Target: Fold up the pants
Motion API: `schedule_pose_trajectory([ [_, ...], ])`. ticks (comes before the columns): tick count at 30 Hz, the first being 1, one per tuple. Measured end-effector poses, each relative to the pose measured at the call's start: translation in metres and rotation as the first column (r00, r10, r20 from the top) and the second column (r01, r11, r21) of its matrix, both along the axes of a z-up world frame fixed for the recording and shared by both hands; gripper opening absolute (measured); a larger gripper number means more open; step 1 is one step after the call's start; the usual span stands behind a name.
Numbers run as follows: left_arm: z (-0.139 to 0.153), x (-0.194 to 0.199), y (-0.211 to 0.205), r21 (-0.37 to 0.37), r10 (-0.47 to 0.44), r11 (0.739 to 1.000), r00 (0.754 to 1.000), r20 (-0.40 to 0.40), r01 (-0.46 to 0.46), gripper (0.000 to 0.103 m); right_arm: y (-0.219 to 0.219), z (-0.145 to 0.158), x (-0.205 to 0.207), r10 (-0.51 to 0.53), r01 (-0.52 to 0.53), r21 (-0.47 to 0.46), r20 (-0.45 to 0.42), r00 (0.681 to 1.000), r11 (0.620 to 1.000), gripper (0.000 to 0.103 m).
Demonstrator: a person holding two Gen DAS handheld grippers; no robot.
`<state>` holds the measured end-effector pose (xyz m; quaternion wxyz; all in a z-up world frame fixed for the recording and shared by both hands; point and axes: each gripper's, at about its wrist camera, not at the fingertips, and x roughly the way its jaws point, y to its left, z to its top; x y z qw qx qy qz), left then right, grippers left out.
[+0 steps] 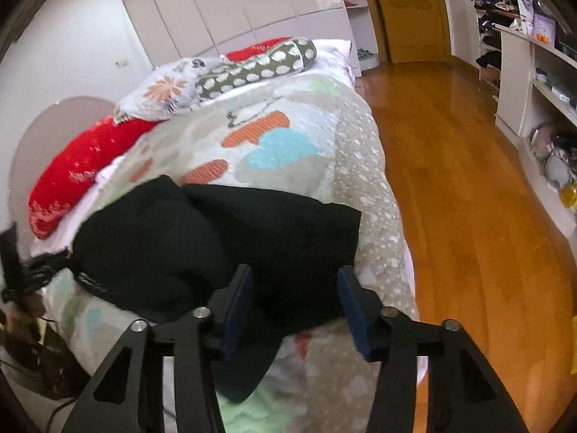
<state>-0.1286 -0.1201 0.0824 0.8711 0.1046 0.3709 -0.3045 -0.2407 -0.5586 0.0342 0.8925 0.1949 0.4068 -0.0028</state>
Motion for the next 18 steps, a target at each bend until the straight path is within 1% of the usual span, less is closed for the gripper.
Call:
schedule_pose_trajectory([
  [1, 0.002, 0.003, -0.003, -0.017, 0.007, 1.000, 1.000, 0.006, -0.007, 0.071, 0.001, -0.005, 0.004, 0.002, -0.003, -0.015, -0.021, 1.000, 1.000, 0.044],
  [2, 0.002, 0.005, -0.004, -0.027, 0.013, 1.000, 1.000, 0.006, -0.012, 0.072, 0.003, -0.013, 0.013, 0.004, -0.005, -0.025, -0.056, 0.998, 1.000, 0.034],
  [3, 0.001, 0.008, -0.008, -0.032, 0.020, 0.999, 1.000, 0.006, -0.020, 0.074, 0.005, -0.021, 0.019, 0.016, -0.017, -0.013, -0.078, 0.997, 1.000, 0.026],
  [4, 0.000, 0.010, -0.012, -0.024, 0.023, 0.999, 1.000, 0.007, -0.023, 0.074, 0.007, -0.025, 0.022, 0.031, -0.032, -0.012, -0.088, 0.996, 0.999, 0.008],
  [6, -0.005, 0.015, -0.021, 0.006, 0.010, 1.000, 1.000, 0.008, -0.010, 0.074, 0.017, -0.022, 0.021, 0.052, -0.059, -0.091, -0.084, 0.995, 0.994, 0.007],
  [8, -0.009, 0.016, -0.026, 0.017, -0.004, 1.000, 1.000, 0.006, 0.004, 0.074, 0.020, -0.006, 0.017, 0.054, -0.060, -0.156, -0.042, 0.998, 0.986, 0.006],
  [10, -0.011, 0.017, -0.031, 0.013, -0.014, 1.000, 1.000, 0.000, 0.014, 0.074, 0.016, 0.009, 0.015, 0.048, -0.047, -0.170, 0.005, 0.999, 0.984, 0.006],
  [13, -0.014, 0.020, -0.037, 0.002, -0.019, 1.000, 1.000, -0.005, 0.019, 0.074, 0.011, 0.020, 0.020, 0.043, -0.038, -0.203, 0.021, 0.999, 0.978, 0.006],
  [15, -0.018, 0.022, -0.040, 0.006, -0.023, 1.000, 1.000, -0.011, 0.023, 0.074, 0.008, 0.015, 0.030, 0.029, -0.029, -0.223, -0.001, 1.000, 0.974, 0.007],
  [17, -0.023, 0.021, -0.043, 0.018, -0.024, 1.000, 1.000, -0.019, 0.024, 0.074, 0.000, 0.009, 0.032, -0.015, 0.007, -0.233, -0.033, 0.999, 0.972, 0.015],
  [18, -0.026, 0.021, -0.044, 0.025, -0.027, 0.999, 0.999, -0.028, 0.028, 0.074, -0.009, 0.007, 0.029, -0.037, 0.028, -0.179, -0.048, 0.998, 0.984, 0.017],
])
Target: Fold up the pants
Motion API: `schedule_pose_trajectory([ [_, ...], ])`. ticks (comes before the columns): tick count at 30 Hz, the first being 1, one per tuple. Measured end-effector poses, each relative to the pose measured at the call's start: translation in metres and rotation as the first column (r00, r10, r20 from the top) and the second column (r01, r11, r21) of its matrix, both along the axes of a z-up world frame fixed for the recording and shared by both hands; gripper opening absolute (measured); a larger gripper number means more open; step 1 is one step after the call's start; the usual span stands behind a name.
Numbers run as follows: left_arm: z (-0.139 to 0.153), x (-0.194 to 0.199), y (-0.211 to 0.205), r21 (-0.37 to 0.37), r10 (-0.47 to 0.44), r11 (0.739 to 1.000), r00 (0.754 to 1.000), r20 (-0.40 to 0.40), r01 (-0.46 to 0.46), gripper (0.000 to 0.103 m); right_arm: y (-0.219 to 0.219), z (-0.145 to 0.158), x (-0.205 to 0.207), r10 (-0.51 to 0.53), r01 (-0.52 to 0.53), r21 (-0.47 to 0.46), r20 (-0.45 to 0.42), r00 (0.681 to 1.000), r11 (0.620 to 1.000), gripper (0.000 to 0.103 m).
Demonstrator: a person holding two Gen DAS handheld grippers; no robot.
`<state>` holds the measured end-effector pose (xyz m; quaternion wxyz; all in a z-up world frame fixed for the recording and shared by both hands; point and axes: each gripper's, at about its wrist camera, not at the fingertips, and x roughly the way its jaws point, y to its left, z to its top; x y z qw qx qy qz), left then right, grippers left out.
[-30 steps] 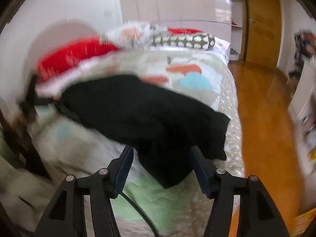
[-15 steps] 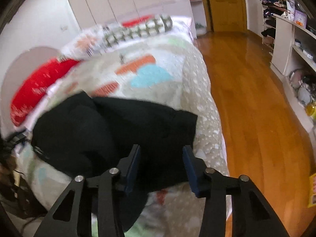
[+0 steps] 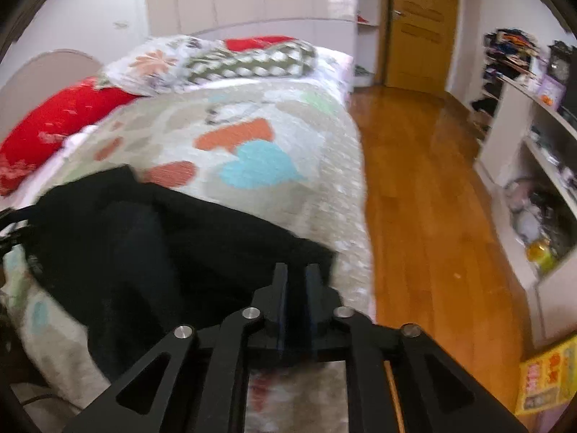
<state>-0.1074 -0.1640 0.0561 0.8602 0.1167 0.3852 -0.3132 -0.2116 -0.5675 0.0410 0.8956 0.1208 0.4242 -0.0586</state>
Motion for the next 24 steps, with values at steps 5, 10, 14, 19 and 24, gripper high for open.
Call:
schedule_pose_trajectory([
  [5, -0.009, -0.001, -0.002, 0.011, -0.005, 1.000, 1.000, -0.023, 0.005, 0.074, -0.013, -0.007, -0.032, 0.030, -0.028, 0.259, -0.005, 1.000, 0.965, 0.025],
  [10, -0.004, 0.001, -0.012, -0.006, -0.010, 1.000, 1.000, -0.027, 0.010, 0.074, -0.004, -0.029, -0.042, 0.047, -0.034, 0.414, -0.019, 0.999, 0.910, 0.037],
  [14, 0.002, -0.005, -0.019, 0.007, -0.034, 0.999, 0.999, 0.001, 0.034, 0.074, 0.002, -0.043, -0.037, 0.047, -0.023, 0.517, -0.033, 0.998, 0.856, 0.042],
  [19, 0.002, -0.010, -0.021, 0.033, -0.051, 0.998, 0.999, 0.017, 0.051, 0.075, 0.000, -0.032, -0.050, 0.049, -0.067, 0.626, 0.046, 0.998, 0.777, 0.043],
  [24, 0.000, -0.011, -0.022, 0.025, -0.050, 0.998, 0.999, 0.006, 0.049, 0.075, 0.015, -0.042, -0.043, 0.079, -0.057, 0.590, -0.011, 0.997, 0.806, 0.047],
])
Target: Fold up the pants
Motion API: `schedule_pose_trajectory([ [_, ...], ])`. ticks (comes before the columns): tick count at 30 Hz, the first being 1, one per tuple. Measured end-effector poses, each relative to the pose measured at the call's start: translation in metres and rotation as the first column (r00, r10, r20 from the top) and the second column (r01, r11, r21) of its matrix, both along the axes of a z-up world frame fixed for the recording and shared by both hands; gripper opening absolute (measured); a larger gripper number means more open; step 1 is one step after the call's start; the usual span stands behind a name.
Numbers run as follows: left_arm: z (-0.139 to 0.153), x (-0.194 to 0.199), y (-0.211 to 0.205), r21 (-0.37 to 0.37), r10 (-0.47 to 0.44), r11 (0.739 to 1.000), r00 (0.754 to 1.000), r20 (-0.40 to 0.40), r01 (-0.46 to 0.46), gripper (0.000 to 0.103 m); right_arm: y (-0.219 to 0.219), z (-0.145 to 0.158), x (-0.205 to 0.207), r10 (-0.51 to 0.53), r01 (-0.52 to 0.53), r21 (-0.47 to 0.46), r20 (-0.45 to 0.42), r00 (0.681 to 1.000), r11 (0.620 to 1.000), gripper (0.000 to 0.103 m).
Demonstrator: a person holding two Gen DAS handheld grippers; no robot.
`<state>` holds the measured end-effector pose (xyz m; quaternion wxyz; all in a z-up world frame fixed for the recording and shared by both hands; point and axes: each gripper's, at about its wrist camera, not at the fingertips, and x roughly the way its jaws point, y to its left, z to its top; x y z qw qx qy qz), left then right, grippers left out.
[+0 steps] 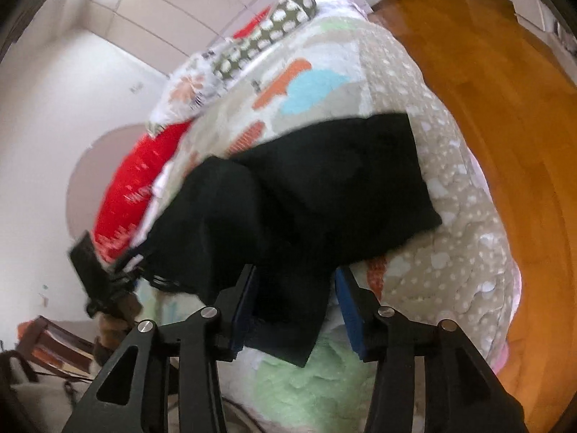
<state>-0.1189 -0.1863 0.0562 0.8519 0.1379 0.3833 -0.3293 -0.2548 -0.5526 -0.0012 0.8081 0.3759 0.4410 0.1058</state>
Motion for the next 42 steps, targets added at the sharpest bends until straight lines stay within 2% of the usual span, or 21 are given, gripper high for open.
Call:
schedule_pose_trajectory([
  [1, 0.000, -0.001, 0.000, 0.003, -0.003, 1.000, 1.000, 0.002, 0.003, 0.075, 0.004, -0.001, 0.002, 0.005, -0.005, -0.018, 0.005, 1.000, 1.000, 0.037],
  [2, 0.001, -0.002, -0.001, 0.011, -0.007, 1.000, 1.000, 0.008, 0.007, 0.074, 0.009, 0.002, 0.005, 0.022, -0.021, -0.062, 0.016, 1.000, 0.998, 0.017],
  [3, 0.002, -0.003, -0.001, 0.016, -0.007, 1.000, 1.000, 0.012, 0.007, 0.075, 0.014, 0.009, 0.008, 0.038, -0.035, -0.123, 0.022, 0.999, 0.992, 0.011],
  [6, 0.006, -0.002, 0.002, 0.012, 0.003, 1.000, 1.000, 0.022, -0.003, 0.075, 0.022, 0.051, 0.009, 0.050, -0.007, -0.350, 0.114, 0.992, 0.937, 0.009],
  [7, 0.007, -0.001, 0.003, 0.004, 0.009, 1.000, 1.000, 0.021, -0.009, 0.075, 0.023, 0.072, 0.007, 0.037, 0.044, -0.452, 0.168, 0.985, 0.891, 0.009],
  [9, 0.007, 0.001, 0.005, -0.014, 0.020, 1.000, 1.000, 0.012, -0.020, 0.075, 0.027, 0.099, 0.003, 0.044, 0.111, -0.567, 0.252, 0.967, 0.817, 0.009],
  [10, 0.007, 0.002, 0.005, -0.015, 0.022, 1.000, 1.000, 0.010, -0.022, 0.075, 0.027, 0.107, 0.003, 0.056, 0.129, -0.584, 0.288, 0.956, 0.802, 0.009],
  [12, 0.004, 0.003, 0.004, -0.007, 0.027, 1.000, 1.000, 0.011, -0.027, 0.075, 0.025, 0.100, 0.010, 0.054, 0.133, -0.619, 0.274, 0.960, 0.774, 0.011],
  [13, 0.002, 0.004, 0.004, 0.000, 0.027, 1.000, 1.000, 0.006, -0.027, 0.075, 0.024, 0.090, 0.015, 0.047, 0.132, -0.645, 0.252, 0.967, 0.752, 0.023],
  [14, 0.000, 0.004, 0.004, 0.005, 0.026, 1.000, 1.000, 0.003, -0.026, 0.075, 0.020, 0.074, 0.021, 0.032, 0.112, -0.672, 0.198, 0.980, 0.732, 0.044],
  [15, -0.001, 0.003, 0.003, 0.010, 0.025, 1.000, 1.000, -0.001, -0.025, 0.075, 0.014, 0.053, 0.028, -0.010, 0.081, -0.694, 0.105, 0.994, 0.715, 0.051],
  [17, -0.002, 0.003, 0.004, 0.016, 0.020, 1.000, 1.000, 0.002, -0.020, 0.075, 0.002, 0.031, 0.028, -0.050, 0.041, -0.647, 0.005, 0.999, 0.761, 0.054],
  [18, -0.001, 0.003, 0.004, 0.017, 0.021, 1.000, 1.000, 0.003, -0.021, 0.075, -0.004, 0.028, 0.022, -0.057, 0.055, -0.592, 0.015, 0.998, 0.804, 0.054],
  [20, -0.001, 0.005, 0.005, 0.011, 0.030, 0.999, 1.000, -0.002, -0.030, 0.075, -0.015, 0.033, 0.010, -0.088, 0.109, -0.514, 0.065, 0.994, 0.851, 0.054],
  [24, -0.002, 0.010, 0.004, -0.004, 0.054, 0.999, 0.998, -0.022, -0.054, 0.075, -0.026, 0.043, 0.017, -0.107, 0.148, -0.474, 0.113, 0.988, 0.868, 0.054],
  [28, -0.003, 0.010, 0.005, -0.014, 0.061, 0.998, 0.997, -0.037, -0.062, 0.075, -0.030, 0.034, 0.049, -0.125, 0.154, -0.405, 0.099, 0.987, 0.901, 0.054],
  [31, -0.002, 0.007, 0.006, 0.006, 0.060, 0.998, 0.998, -0.022, -0.060, 0.075, -0.024, 0.020, 0.073, -0.122, 0.132, -0.435, 0.051, 0.991, 0.891, 0.048],
  [32, -0.001, 0.007, 0.008, 0.009, 0.063, 0.998, 0.998, -0.017, -0.062, 0.075, -0.019, 0.017, 0.080, -0.105, 0.110, -0.468, 0.037, 0.994, 0.877, 0.027],
  [34, -0.001, 0.007, 0.013, 0.009, 0.076, 0.997, 0.997, -0.016, -0.075, 0.078, -0.011, 0.015, 0.084, -0.092, 0.083, -0.533, 0.010, 0.996, 0.842, 0.006],
  [40, -0.007, 0.012, 0.022, 0.010, 0.112, 0.994, 0.993, -0.041, -0.112, 0.080, -0.010, 0.025, 0.072, -0.145, 0.125, -0.643, 0.021, 0.989, 0.755, 0.000],
  [42, -0.009, 0.012, 0.021, 0.015, 0.118, 0.993, 0.992, -0.045, -0.117, 0.080, -0.015, 0.019, 0.070, -0.156, 0.124, -0.635, 0.006, 0.988, 0.763, 0.000],
])
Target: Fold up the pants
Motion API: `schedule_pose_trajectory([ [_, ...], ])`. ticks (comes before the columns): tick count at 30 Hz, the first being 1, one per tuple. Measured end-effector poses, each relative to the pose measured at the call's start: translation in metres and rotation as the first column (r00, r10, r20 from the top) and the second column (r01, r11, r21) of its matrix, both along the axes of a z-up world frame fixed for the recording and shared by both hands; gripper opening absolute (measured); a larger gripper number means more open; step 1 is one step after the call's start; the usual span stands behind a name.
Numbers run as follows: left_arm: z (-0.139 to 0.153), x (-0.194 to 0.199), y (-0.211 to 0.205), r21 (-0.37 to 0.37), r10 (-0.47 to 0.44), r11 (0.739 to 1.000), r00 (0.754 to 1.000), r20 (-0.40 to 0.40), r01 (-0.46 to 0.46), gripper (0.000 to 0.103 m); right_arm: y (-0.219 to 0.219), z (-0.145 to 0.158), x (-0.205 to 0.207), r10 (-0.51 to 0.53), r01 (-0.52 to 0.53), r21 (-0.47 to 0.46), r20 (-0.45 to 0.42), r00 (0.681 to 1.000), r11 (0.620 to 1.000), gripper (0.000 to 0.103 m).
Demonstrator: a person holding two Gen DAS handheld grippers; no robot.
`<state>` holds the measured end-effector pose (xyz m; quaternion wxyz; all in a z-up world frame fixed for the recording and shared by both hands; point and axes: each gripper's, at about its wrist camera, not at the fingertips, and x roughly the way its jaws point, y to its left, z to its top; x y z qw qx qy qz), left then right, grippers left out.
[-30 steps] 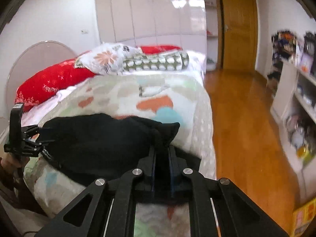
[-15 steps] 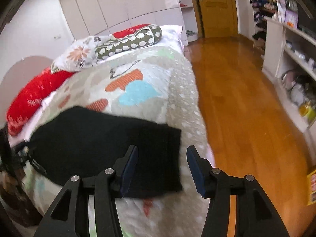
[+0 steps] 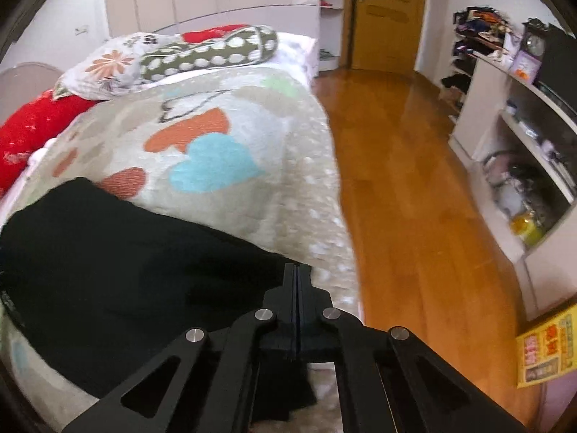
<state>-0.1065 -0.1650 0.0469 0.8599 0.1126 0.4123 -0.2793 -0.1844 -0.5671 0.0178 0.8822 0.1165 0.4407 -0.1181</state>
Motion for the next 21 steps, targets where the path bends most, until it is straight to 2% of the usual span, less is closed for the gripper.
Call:
schedule_pose_trajectory([
  [4, -0.001, -0.002, -0.004, 0.005, -0.010, 1.000, 1.000, 0.001, 0.010, 0.080, 0.002, -0.010, -0.003, 0.010, -0.010, -0.010, -0.022, 1.000, 1.000, 0.000],
  [11, 0.004, -0.008, -0.007, 0.011, -0.026, 1.000, 0.999, 0.020, 0.026, 0.080, 0.005, -0.004, -0.008, 0.001, -0.002, -0.049, -0.012, 1.000, 0.999, 0.001],
  [18, 0.014, -0.007, 0.007, -0.041, 0.003, 0.999, 1.000, 0.018, -0.002, 0.080, 0.011, 0.007, -0.015, 0.001, -0.001, -0.065, 0.000, 1.000, 0.998, 0.003],
  [19, 0.015, -0.006, 0.009, -0.049, 0.010, 0.999, 1.000, 0.016, -0.009, 0.080, 0.012, 0.009, -0.016, 0.003, -0.003, -0.063, 0.003, 1.000, 0.998, 0.006],
  [21, 0.017, -0.004, 0.016, -0.066, 0.025, 0.998, 1.000, 0.009, -0.025, 0.082, 0.015, 0.015, -0.019, 0.006, -0.006, -0.066, 0.012, 1.000, 0.998, 0.019],
])
